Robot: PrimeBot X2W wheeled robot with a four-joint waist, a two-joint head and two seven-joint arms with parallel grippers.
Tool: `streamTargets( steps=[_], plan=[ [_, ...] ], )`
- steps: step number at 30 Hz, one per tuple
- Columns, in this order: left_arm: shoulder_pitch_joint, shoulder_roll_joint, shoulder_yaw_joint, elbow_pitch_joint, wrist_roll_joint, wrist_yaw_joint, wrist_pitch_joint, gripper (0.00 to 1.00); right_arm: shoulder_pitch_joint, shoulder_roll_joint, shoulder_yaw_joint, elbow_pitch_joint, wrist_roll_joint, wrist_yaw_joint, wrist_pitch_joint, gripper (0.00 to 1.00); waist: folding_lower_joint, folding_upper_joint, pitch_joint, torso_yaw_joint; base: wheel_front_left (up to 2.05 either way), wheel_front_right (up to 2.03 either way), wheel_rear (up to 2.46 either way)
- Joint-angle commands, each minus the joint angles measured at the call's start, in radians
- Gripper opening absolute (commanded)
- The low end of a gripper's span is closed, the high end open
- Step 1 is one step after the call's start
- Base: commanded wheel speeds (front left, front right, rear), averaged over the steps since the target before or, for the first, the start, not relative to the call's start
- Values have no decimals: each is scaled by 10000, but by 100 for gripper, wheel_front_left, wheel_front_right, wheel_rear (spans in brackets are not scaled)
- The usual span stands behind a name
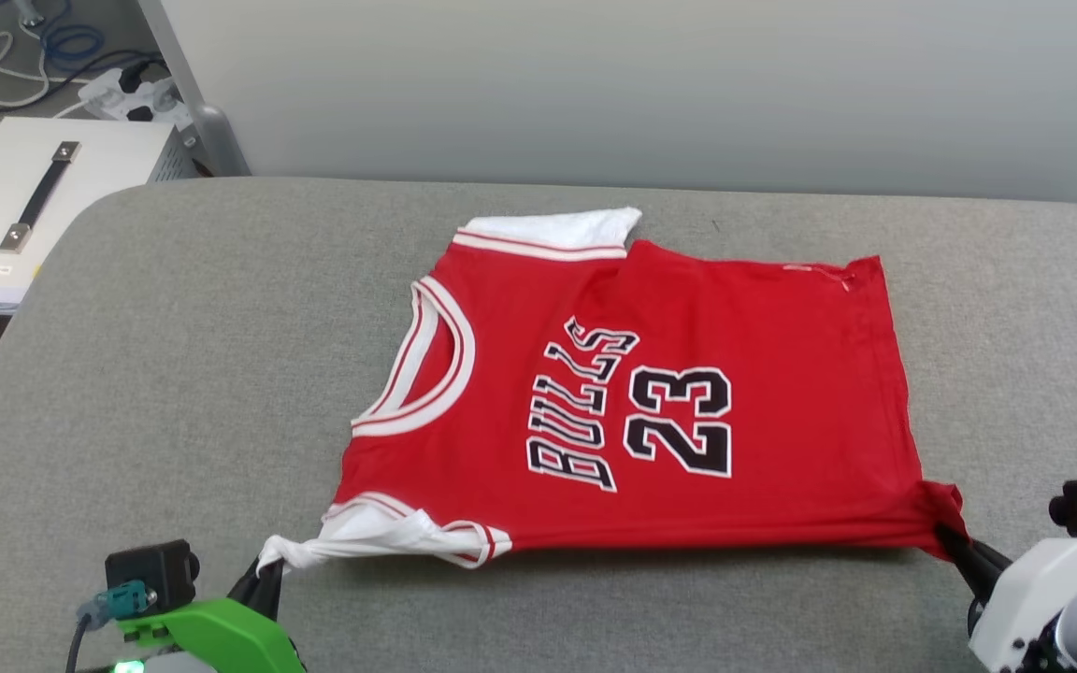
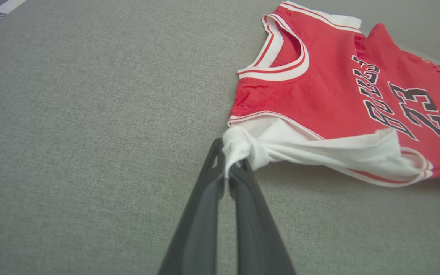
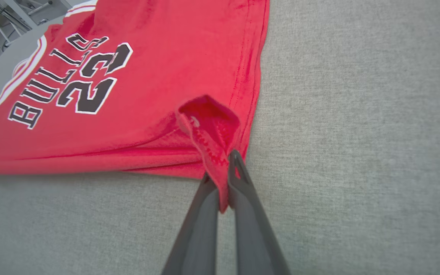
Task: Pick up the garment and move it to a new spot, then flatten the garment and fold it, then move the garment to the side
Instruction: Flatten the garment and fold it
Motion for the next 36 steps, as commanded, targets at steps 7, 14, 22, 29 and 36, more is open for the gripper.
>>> streamTargets(
  steps=[7, 14, 22, 29, 36],
  plan=[
    [1515, 464, 335, -997, -298, 780, 356, 0, 2122, 836, -1678, -1312, -798, -23, 845, 0, 2, 0, -472, 92, 0, 0, 0],
    [2331, 540, 570, -1650, -525, 1128, 395, 0, 3176, 1607, -2696, -2549, -1431, -23, 1705, 0, 2, 0, -414, 78, 0, 0, 0],
    [1384, 544, 460, -1473, -384, 816, 363, 0, 2828, 2013, -3073, -3160, -2214, -23, 2218, 0, 2, 0, -3, 62, 0, 0, 0],
    [-305, 204, 142, -685, -116, 377, 242, 0, 1862, 2104, -2830, -3141, -2544, -23, 2357, 0, 2, 0, 697, -120, 0, 0, 0],
    [-1782, -184, -36, 328, 35, -63, -47, 0, 850, 2013, -2618, -2844, -2569, -23, 2180, 0, 2, 0, 1423, -309, 0, 0, 0]
  ],
)
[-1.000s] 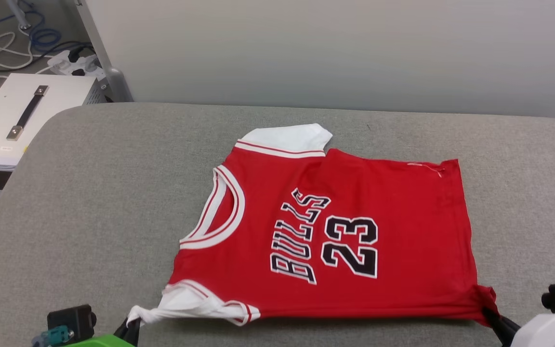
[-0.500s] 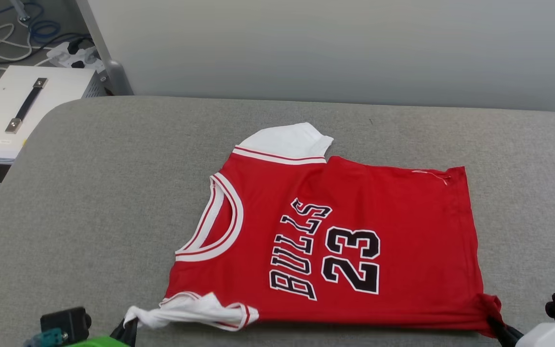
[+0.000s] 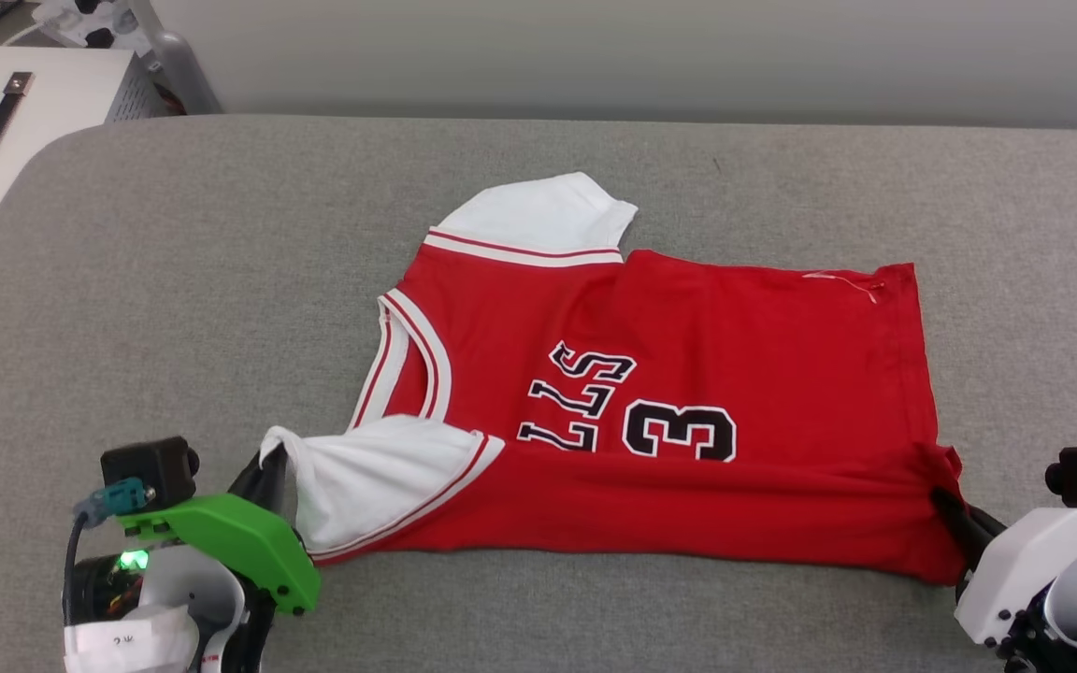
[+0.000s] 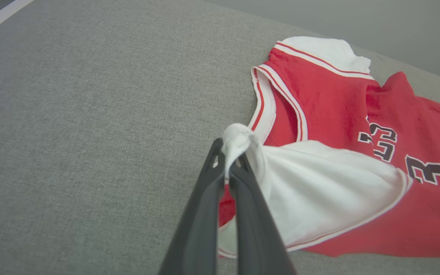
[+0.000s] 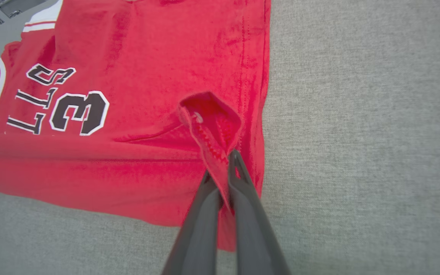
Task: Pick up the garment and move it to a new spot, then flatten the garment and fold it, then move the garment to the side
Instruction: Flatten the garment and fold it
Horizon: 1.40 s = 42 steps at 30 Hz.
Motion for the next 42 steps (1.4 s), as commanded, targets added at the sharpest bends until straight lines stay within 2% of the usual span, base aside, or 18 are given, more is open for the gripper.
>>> streamTargets(
  steps=[1, 13, 23, 24, 25, 26, 27, 31, 37, 42],
  plan=[
    [-398, -69, 14, 200, 86, -90, -40, 0, -263, -61, 24, 83, -63, -19, -103, 0, 0, 0, 428, -157, 0, 0, 0],
    [-2399, -469, -324, 2372, 163, -827, -19, 0, -1280, -269, 479, 872, 21, -19, -265, 0, 0, 0, 1455, -168, 0, 0, 0],
    [-2736, -776, -704, 3778, -304, -1395, 801, 0, -1344, -361, 901, 1340, 102, -19, -420, 0, 0, 0, 1394, -156, 0, 0, 0],
    [-2708, -778, -695, 3830, -374, -1419, 868, 2, -1325, -363, 928, 1370, 125, -19, -452, 26, 0, 0, 1343, -154, 0, 0, 0],
    [-2689, -775, -664, 3845, -402, -1390, 862, 20, -1315, -382, 983, 1367, 120, -19, -510, 44, 0, 0, 1281, -151, 0, 0, 0],
    [-2671, -776, -594, 3840, -434, -1329, 797, 92, -1307, -388, 1001, 1320, 112, -19, -667, 100, 0, 0, 1221, -139, 0, 0, 0],
    [-2648, -781, -553, 3841, -480, -1306, 791, 100, -1294, -366, 989, 1291, 121, -19, -793, 100, 0, 0, 1165, -125, 0, 0, 0],
    [-2558, -670, -386, 3719, -408, -1076, 483, 100, -1137, -197, 769, 1088, 31, -19, -1541, 100, 0, 0, 859, -76, 0, 0, 0],
    [-2149, -370, -86, 3307, -382, -758, 118, 100, -889, 235, 224, 555, -820, -19, -3027, 100, 0, 0, 332, -148, 0, 0, 0],
    [-1697, 240, 219, 2305, -571, -587, 446, 100, -583, 897, -305, -34, -1662, -19, -3961, 100, 0, 0, -99, -257, 0, 0, 0]
  ],
)
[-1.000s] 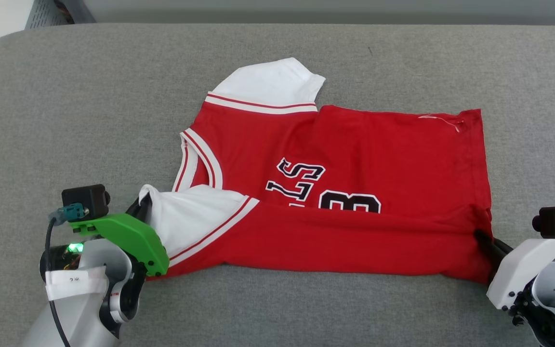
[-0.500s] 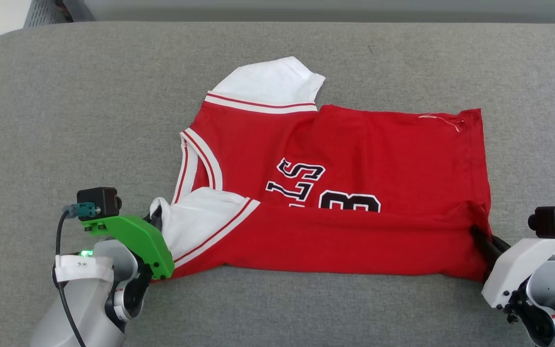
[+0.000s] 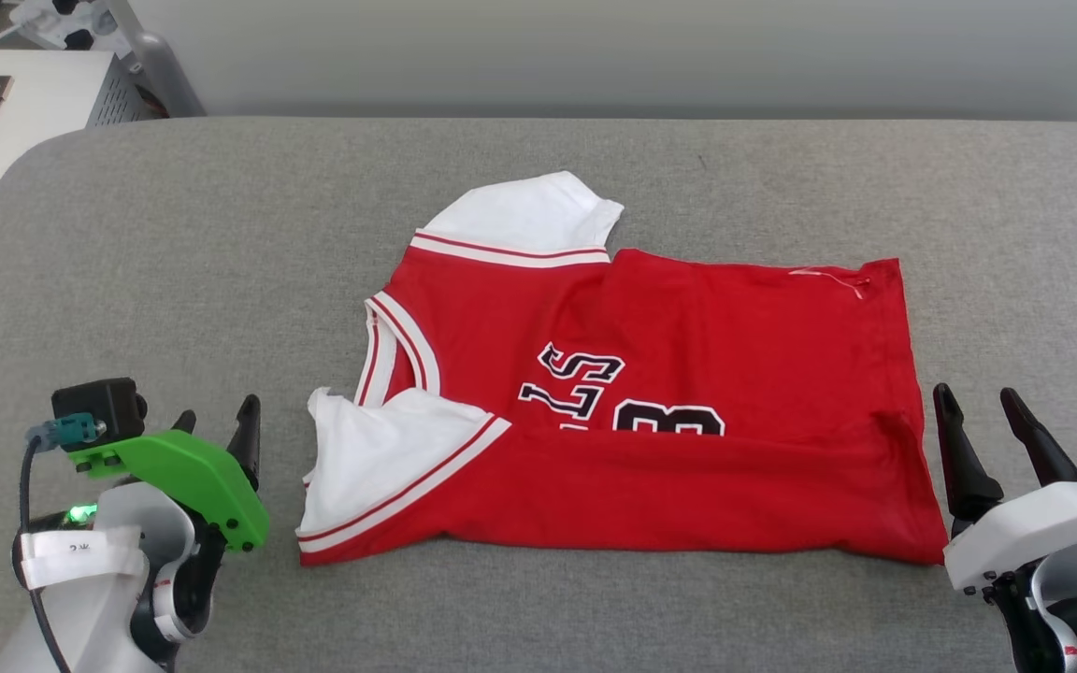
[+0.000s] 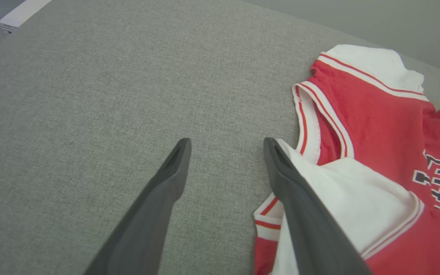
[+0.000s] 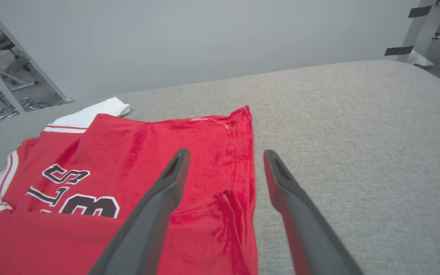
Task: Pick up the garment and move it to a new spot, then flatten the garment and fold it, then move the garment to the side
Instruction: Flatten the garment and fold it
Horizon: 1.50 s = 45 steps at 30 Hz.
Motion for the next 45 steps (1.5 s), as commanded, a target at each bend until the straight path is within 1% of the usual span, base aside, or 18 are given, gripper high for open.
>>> streamTargets(
  steps=[1, 3, 4, 5, 9, 13, 17, 22, 27, 30, 38, 39, 40, 42, 45],
  plan=[
    [135, 255, 21, -332, -66, -9, 191, 100, 165, 154, -105, -147, -140, -11, -107, 100, 0, 0, -206, -86, 0, 0, 0],
    [244, 567, 49, -890, -117, 7, 540, 100, 279, 330, -273, -316, -283, -11, -132, 100, 0, 0, -264, -127, 0, 0, 0],
    [345, 894, 46, -1470, -217, -2, 1020, 100, 368, 453, -382, -485, -392, -11, -113, 100, 0, 0, -282, -181, 0, 0, 0],
    [393, 1058, 15, -1790, -328, -51, 1361, 100, 403, 507, -436, -567, -437, -11, -115, 100, 0, 0, -288, -207, 0, 0, 0],
    [604, 1502, -104, -2864, -1038, -297, 2731, 100, 572, 699, -546, -850, -529, -11, 5, 100, 0, 0, -285, -309, 0, 0, 0],
    [813, 1906, -301, -3458, -1587, -222, 4073, 100, 663, 830, -603, -1049, -574, -11, 105, 100, 0, 0, -226, -433, 0, 0, 0],
    [928, 2087, -547, -3560, -1828, -51, 4920, 100, 648, 893, -628, -1144, -561, -11, 173, 100, 0, 0, -81, -555, 0, 0, 0],
    [886, 1962, -741, -3012, -1957, 63, 5290, 100, 532, 922, -616, -1183, -529, -11, 260, 100, 0, 0, 161, -685, 0, 0, 0],
    [675, 1714, -1038, -2146, -1892, -101, 5370, 100, 397, 886, -589, -1264, -502, -11, 290, 100, 0, 0, 451, -805, 0, 0, 0],
    [517, 1505, -1231, -1603, -1884, -275, 5409, 100, 343, 862, -581, -1292, -476, -11, 316, 100, 0, 0, 599, -858, 0, 0, 0],
    [52, 893, -2142, -671, -1624, -973, 5718, 100, 228, 813, -693, -1285, -439, -11, 406, 100, 0, 0, 864, -907, 0, 0, 0],
    [7, 806, -2229, -571, -1621, -1043, 5757, 75, 208, 810, -707, -1289, -432, -11, 414, 100, 0, 0, 879, -903, 0, 0, 0],
    [-38, 742, -2305, -472, -1597, -1106, 5772, 43, 195, 801, -714, -1290, -429, -11, 431, 100, 0, 0, 888, -898, 0, 0, 0],
    [-108, 642, -2378, -320, -1589, -1215, 5745, 0, 181, 778, -707, -1290, -410, -11, 483, 100, 0, 0, 886, -891, 0, 0, 0],
    [-202, 564, -2355, -221, -1583, -1312, 5587, 0, 207, 695, -685, -1280, -316, -11, 649, 100, 0, 0, 835, -857, 0, 0, 0]
  ],
)
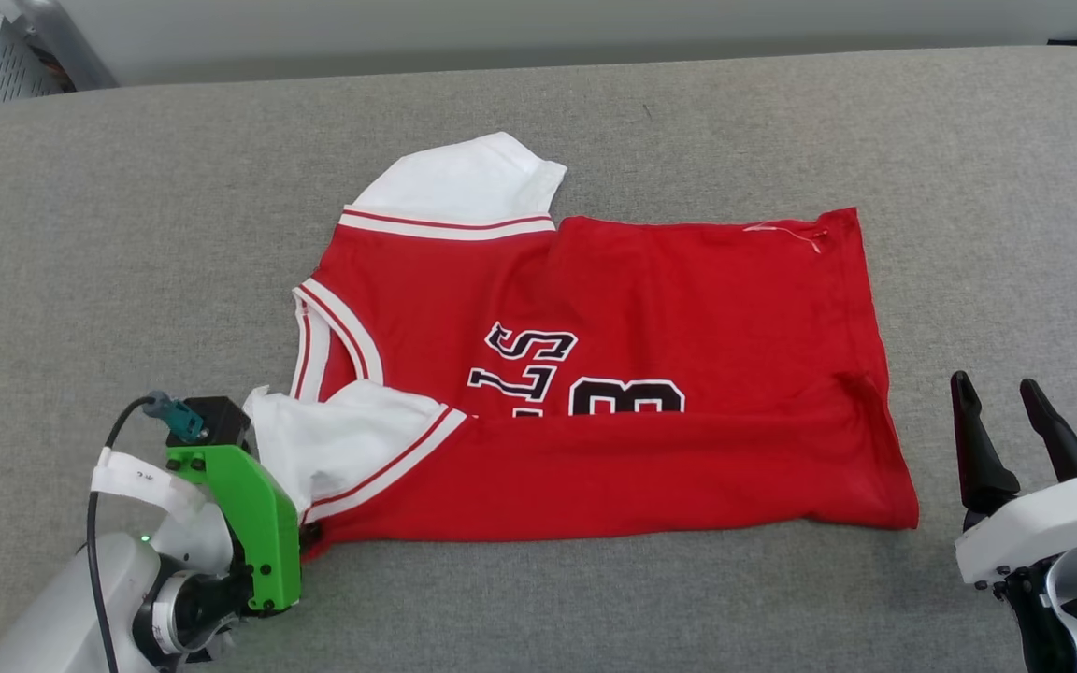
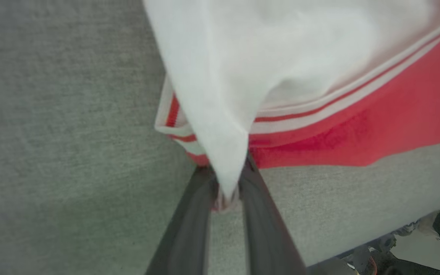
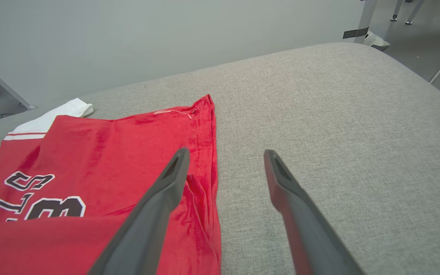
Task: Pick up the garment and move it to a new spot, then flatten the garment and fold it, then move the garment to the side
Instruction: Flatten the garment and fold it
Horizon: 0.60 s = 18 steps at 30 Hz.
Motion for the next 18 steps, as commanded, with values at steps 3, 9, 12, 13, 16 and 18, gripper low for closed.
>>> streamTargets(
  steps=[3, 9, 12, 13, 16, 18],
  plan=[
    [132, -501, -286, 150, 128, -91, -227, 0, 10, -205, 51, 11, 305, -11, 392, 100, 0, 0, -120, 63, 0, 0, 0],
    [151, -85, 32, -553, 366, 161, -652, 0, 244, -1048, 340, 204, 1002, -11, 1852, 100, 0, 0, -281, 154, 0, 0, 0],
    [269, 161, 169, -1086, 486, 380, -767, 0, 359, -1478, 477, 296, 1352, -11, 2677, 100, 0, 0, -324, 209, 0, 0, 0],
    [316, 261, 211, -1300, 547, 476, -793, 0, 405, -1620, 573, 316, 1498, -11, 3025, 100, 0, 0, -323, 238, 0, 0, 0],
    [444, 470, 320, -1871, 663, 702, -863, 0, 458, -1883, 875, 263, 1851, -11, 3769, 100, 0, 0, -287, 296, 0, 0, 0],
    [513, 577, 368, -2243, 754, 864, -893, 0, 464, -1989, 1108, 226, 2067, -11, 4213, 100, 0, 0, -223, 339, 0, 0, 0]
  ],
)
